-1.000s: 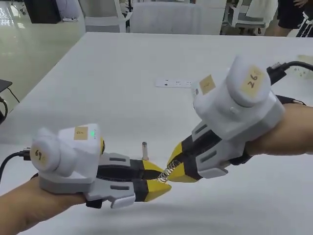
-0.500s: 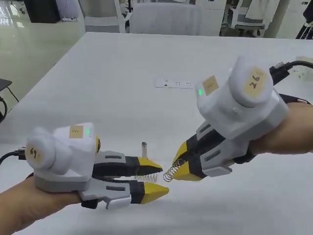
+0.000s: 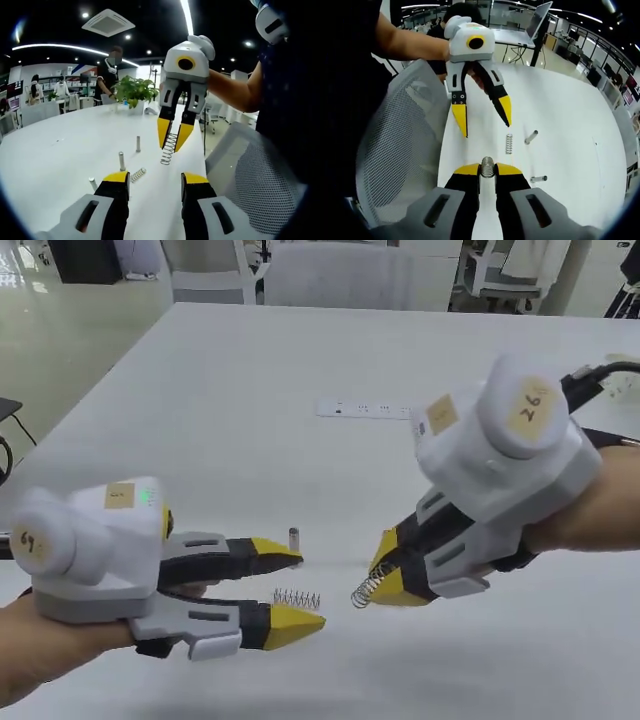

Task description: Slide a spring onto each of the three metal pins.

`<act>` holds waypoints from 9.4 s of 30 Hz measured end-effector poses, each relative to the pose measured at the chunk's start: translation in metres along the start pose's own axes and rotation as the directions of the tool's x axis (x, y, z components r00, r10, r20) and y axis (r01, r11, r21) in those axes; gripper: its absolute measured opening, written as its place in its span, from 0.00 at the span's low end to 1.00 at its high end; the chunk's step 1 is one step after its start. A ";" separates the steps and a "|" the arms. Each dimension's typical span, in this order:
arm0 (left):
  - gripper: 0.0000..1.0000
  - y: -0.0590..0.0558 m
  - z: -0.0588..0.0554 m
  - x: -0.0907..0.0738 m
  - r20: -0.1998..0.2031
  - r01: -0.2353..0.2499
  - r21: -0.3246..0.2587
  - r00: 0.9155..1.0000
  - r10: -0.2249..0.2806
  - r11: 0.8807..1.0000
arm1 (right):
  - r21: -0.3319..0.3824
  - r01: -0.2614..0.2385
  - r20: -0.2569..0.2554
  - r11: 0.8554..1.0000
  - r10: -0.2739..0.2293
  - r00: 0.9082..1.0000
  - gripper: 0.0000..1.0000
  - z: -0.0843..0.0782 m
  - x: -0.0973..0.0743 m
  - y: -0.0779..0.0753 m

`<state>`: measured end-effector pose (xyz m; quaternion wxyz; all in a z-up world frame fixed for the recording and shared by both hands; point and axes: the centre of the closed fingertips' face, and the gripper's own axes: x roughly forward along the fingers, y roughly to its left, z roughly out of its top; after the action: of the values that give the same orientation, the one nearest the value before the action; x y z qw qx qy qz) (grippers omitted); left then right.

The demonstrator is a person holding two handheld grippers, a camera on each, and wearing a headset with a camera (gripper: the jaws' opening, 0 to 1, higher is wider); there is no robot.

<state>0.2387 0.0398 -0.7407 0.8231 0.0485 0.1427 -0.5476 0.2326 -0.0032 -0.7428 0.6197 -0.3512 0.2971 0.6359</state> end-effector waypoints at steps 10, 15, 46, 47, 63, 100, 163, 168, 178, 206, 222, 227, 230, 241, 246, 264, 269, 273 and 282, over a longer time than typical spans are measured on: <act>0.44 0.004 -0.006 -0.015 0.006 -0.056 -0.029 0.998 0.056 0.998 | 0.008 0.009 -0.022 1.000 -0.009 1.000 0.08 -0.008 -0.003 -0.003; 0.48 0.006 -0.006 -0.021 0.010 -0.077 -0.041 0.997 0.077 0.996 | 0.013 0.014 -0.034 1.000 -0.013 0.999 0.08 -0.013 -0.006 -0.005; 0.62 0.016 -0.030 -0.045 0.003 -0.201 -0.087 0.979 0.202 0.976 | 0.055 0.101 -0.114 0.993 -0.094 0.989 0.08 -0.050 -0.043 -0.043; 0.62 0.015 -0.030 -0.045 0.004 -0.203 -0.088 0.979 0.204 0.975 | 0.058 0.104 -0.115 0.993 -0.097 0.989 0.08 -0.052 -0.044 -0.045; 0.66 0.014 -0.032 -0.042 -0.006 -0.217 -0.077 0.976 0.217 0.973 | 0.070 0.144 -0.176 0.987 -0.130 0.976 0.08 -0.073 -0.065 -0.069; 0.69 0.013 -0.036 -0.039 -0.020 -0.221 -0.059 0.975 0.220 0.974 | 0.116 0.177 -0.367 0.977 -0.123 0.922 0.09 -0.133 -0.057 -0.116; 0.67 0.013 -0.034 -0.040 -0.020 -0.230 -0.059 0.973 0.229 0.971 | 0.218 0.115 -0.401 0.969 -0.018 0.916 0.09 -0.163 -0.002 -0.105; 0.67 0.014 -0.034 -0.041 -0.019 -0.231 -0.061 0.973 0.230 0.971 | 0.219 0.111 -0.402 0.969 -0.014 0.916 0.09 -0.164 0.002 -0.103; 0.67 0.014 -0.034 -0.041 -0.015 -0.231 -0.064 0.973 0.230 0.971 | 0.221 0.113 -0.404 0.969 -0.015 0.915 0.09 -0.165 0.005 -0.104; 0.68 0.015 -0.033 -0.040 -0.011 -0.230 -0.065 0.973 0.230 0.971 | 0.210 0.141 -0.392 0.967 -0.049 0.919 0.19 -0.167 -0.001 -0.105; 0.68 0.013 -0.034 -0.040 -0.011 -0.225 -0.065 0.974 0.225 0.972 | 0.227 0.166 -0.393 0.960 -0.066 0.917 0.19 -0.173 -0.010 -0.096; 0.68 0.013 -0.034 -0.039 -0.010 -0.221 -0.062 0.975 0.220 0.973 | 0.233 0.171 -0.386 0.957 -0.071 0.920 0.19 -0.171 -0.011 -0.090; 0.68 0.013 -0.033 -0.039 -0.007 -0.220 -0.061 0.976 0.220 0.974 | 0.240 0.172 -0.380 0.955 -0.071 0.922 0.19 -0.171 -0.011 -0.085; 0.68 0.011 -0.031 -0.038 -0.001 -0.216 -0.055 0.976 0.216 0.975 | 0.258 0.166 -0.344 0.952 -0.070 0.936 0.19 -0.164 -0.008 -0.063; 0.68 0.010 -0.030 -0.038 0.002 -0.213 -0.052 0.977 0.214 0.976 | 0.261 0.160 -0.315 0.952 -0.072 0.946 0.19 -0.153 -0.006 -0.054; 0.68 0.006 -0.027 -0.039 0.007 -0.210 -0.037 0.978 0.210 0.977 | 0.214 0.122 -0.244 0.969 -0.068 0.967 0.19 -0.112 0.018 -0.046; 0.67 0.005 -0.027 -0.039 0.005 -0.211 -0.038 0.978 0.211 0.977 | 0.200 0.109 -0.236 0.974 -0.060 0.970 0.19 -0.104 0.029 -0.048; 0.67 0.005 -0.027 -0.040 0.005 -0.212 -0.038 0.977 0.212 0.977 | 0.190 0.098 -0.233 0.977 -0.052 0.971 0.19 -0.100 0.038 -0.052; 0.67 0.007 -0.028 -0.039 0.006 -0.214 -0.043 0.977 0.214 0.976 | 0.182 0.086 -0.232 0.980 -0.042 0.972 0.19 -0.098 0.053 -0.058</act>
<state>0.2260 0.0839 -0.7566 0.8788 0.0435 0.1439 -0.4528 0.2993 -0.0485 -0.8392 0.6328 -0.3701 0.4139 0.5398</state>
